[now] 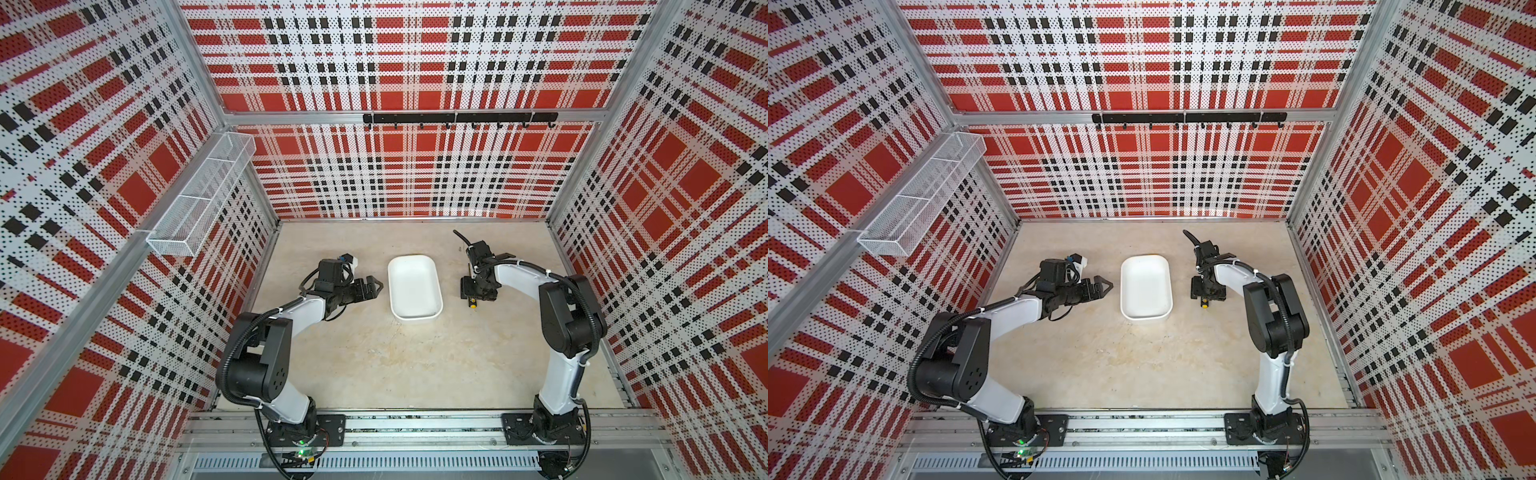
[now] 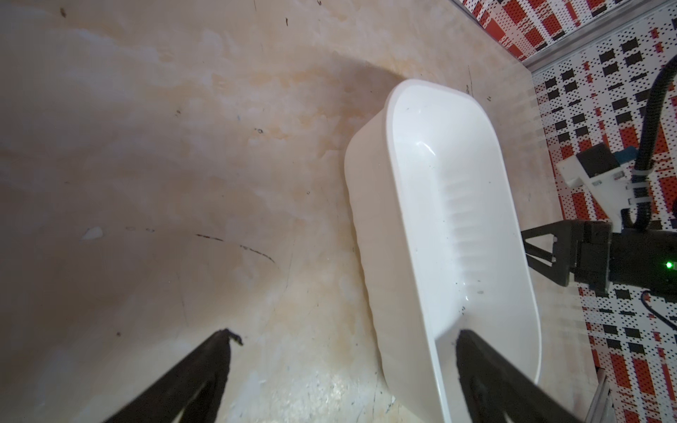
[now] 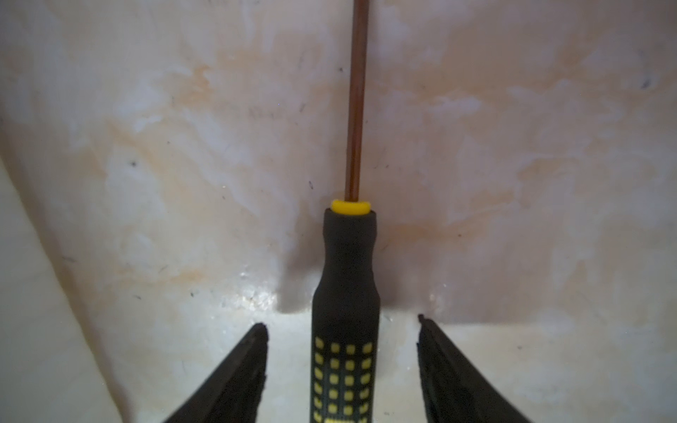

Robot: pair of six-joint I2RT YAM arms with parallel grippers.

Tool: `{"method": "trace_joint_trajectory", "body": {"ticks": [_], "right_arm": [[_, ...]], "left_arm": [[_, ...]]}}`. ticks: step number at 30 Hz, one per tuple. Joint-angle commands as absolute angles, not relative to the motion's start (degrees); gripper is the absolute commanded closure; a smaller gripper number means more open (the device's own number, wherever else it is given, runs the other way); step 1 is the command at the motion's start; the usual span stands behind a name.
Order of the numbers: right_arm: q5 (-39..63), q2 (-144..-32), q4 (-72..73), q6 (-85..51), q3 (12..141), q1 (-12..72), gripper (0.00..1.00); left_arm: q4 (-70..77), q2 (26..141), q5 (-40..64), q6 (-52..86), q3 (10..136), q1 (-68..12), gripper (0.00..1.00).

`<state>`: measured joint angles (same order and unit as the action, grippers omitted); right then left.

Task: Put the screwdriver in the bin
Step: Pick up the screwdriver from the middle-right of the table.

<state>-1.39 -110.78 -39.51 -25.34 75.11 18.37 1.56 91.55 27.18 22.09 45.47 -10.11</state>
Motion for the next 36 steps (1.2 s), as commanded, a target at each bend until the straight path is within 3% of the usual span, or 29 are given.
{"method": "trace_joint_trajectory", "body": {"ticks": [1,18,22,36], "right_arm": [[-2.11,-112.34,-41.45,-25.55,77.10,18.87,0.40],[-3.20,-114.88,-45.51,-25.61,80.15,18.86,0.84],[-3.91,-114.88,-47.91,-25.38,81.92,18.89,1.00],[4.27,-100.64,-51.61,-29.25,86.15,19.54,1.00]], "left_arm": [[0.18,92.54,28.38,21.71,47.10,-9.84,0.02],[0.08,92.76,29.86,21.62,47.54,-9.84,0.02],[0.17,92.82,30.52,21.71,47.72,-9.84,0.02],[0.61,94.04,35.09,22.88,48.75,-8.79,0.02]]}}
